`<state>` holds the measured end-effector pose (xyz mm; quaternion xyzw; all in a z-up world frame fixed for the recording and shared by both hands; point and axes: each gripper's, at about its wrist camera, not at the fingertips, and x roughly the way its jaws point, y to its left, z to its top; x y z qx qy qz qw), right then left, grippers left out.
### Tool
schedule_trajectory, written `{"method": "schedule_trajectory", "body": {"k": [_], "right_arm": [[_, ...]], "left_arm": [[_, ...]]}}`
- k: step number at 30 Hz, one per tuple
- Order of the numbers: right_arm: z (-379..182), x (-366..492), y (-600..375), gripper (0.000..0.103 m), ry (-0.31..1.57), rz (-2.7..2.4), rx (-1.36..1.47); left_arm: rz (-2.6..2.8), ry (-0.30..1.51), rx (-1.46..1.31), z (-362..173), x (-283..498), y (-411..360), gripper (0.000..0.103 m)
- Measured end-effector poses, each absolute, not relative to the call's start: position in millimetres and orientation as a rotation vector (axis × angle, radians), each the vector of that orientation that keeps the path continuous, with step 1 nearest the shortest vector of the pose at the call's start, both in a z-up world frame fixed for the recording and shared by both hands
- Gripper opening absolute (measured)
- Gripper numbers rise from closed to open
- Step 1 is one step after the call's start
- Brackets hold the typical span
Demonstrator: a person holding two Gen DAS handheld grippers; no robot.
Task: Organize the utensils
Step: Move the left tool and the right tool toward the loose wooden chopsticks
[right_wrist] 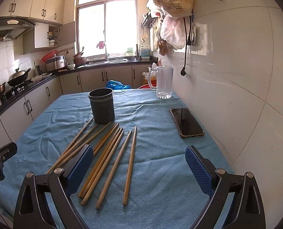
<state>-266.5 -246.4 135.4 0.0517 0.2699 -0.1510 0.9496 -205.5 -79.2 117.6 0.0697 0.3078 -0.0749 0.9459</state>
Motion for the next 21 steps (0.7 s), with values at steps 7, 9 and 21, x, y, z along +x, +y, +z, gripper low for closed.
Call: {"method": "schedule_trajectory", "body": {"k": [7,9,21], "right_arm": [[128,-260,-247,0.099,0.573,-0.308,0.108],[125,-258,-248,0.099,0.581,-0.307,0.112],[110,-240,-247,0.099,0.631,-0.302,0.107]], "left_arm": [[-0.153,0.652,0.138,109,-197,-79,0.103],[-0.153,0.66,0.137,107,-195,-78,0.103],[-0.148,0.698,0.147,94,-176,-73,0.103]]}}
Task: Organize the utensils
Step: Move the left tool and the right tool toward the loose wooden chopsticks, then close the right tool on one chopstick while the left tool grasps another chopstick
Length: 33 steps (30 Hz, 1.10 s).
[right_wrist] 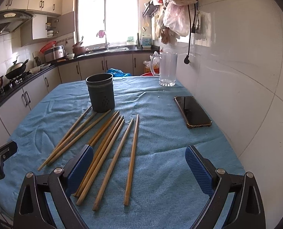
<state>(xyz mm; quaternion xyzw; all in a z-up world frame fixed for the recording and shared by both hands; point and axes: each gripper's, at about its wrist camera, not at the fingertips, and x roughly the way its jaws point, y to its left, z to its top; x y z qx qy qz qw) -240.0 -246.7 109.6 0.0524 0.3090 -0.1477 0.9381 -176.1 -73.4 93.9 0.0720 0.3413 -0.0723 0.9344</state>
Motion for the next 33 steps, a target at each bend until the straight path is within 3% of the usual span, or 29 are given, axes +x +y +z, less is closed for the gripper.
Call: {"method": "schedule_trajectory", "body": {"k": [10,12,14,15,17,22,30,33], "right_arm": [[97,-199,-276,0.099,0.726,-0.251,0.145],[92,-182,-289,0.098,0.772,-0.223,0.179],[87,-165,-299,0.084,0.814,-0.197,0.201],[85,-157,-302,0.081,0.834,-0.183,0.208],[76,-137,-310,0.064,0.887,-0.152,0.226],[54,-104,-318,0.041,1.002,-0.105,0.252],[38,-80,-308,0.032,1.068,-0.105,0.182],[38,-74,-305,0.026,1.082,-0.114,0.159]], "left_arm": [[-0.246,0.759,0.177,100,-127,-81,0.103],[-0.278,0.789,0.179,99,-104,-87,0.097],[-0.295,0.844,0.19,94,-79,-96,0.081],[-0.306,0.872,0.187,90,-67,-100,0.077],[-0.334,0.926,0.174,83,-41,-110,0.065],[-0.384,1.024,0.15,55,16,-140,0.053],[-0.424,1.109,0.16,17,65,-175,0.036],[-0.423,1.091,0.169,18,69,-181,0.035]]}}
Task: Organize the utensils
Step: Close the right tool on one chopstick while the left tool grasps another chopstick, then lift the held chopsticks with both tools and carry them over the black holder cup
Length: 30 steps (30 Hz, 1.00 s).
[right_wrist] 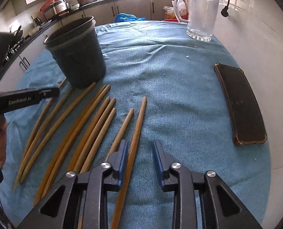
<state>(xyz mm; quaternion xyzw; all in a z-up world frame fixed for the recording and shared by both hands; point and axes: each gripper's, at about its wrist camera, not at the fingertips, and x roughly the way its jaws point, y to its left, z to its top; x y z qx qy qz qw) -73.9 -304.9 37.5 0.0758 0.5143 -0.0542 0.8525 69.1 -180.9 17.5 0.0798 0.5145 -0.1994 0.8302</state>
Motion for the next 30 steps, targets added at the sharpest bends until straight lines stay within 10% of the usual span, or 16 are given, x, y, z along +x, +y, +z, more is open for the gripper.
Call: {"method": "schedule_trajectory", "body": {"k": [6,8,30], "right_arm": [[40,-56,-308,0.024,1.116,-0.135,0.151],[39,-50,-307,0.013,1.112,-0.143,0.137],[171,-151,-297,0.007,0.727,-0.026,0.196]], "left_arm": [[-0.427,1.069,0.201,16,71,-190,0.034],[-0.418,1.044,0.207,17,68,-188,0.006],[-0.481,0.682,0.069,169,-68,-114,0.006]]}}
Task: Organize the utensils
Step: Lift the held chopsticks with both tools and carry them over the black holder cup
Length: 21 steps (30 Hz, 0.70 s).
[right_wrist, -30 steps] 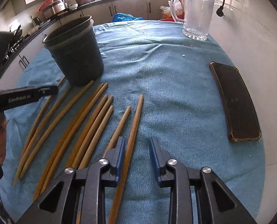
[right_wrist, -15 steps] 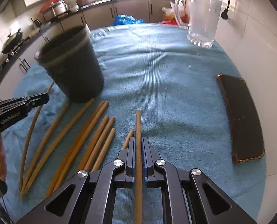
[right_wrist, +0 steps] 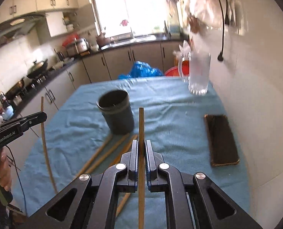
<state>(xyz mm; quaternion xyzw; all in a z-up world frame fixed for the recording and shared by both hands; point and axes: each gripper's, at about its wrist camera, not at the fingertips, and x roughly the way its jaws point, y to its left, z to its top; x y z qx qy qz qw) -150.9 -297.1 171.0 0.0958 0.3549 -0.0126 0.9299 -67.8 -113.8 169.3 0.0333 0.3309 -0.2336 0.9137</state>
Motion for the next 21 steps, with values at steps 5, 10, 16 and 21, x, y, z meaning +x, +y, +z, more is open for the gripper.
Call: {"method": "schedule_trajectory", "body": {"k": [5,10,16,21], "right_arm": [[199,-172,-292,0.007,0.639,-0.015,0.192],[231,-173,-291,0.007,0.56,-0.001,0.198],[277,-137,-292,0.007,0.453,0.033,0.233],[306,-91,-285,0.007,0.357,0.025,0.254]], "left_arm": [[-0.475,0.602,0.067,194,-93,-111,0.006],[-0.494,0.55,0.035,223,-91,-113,0.006],[-0.523,0.499,-0.006,272,-61,-130,0.006],[-0.495,0.443,0.018,304,-27,-158,0.006]]}}
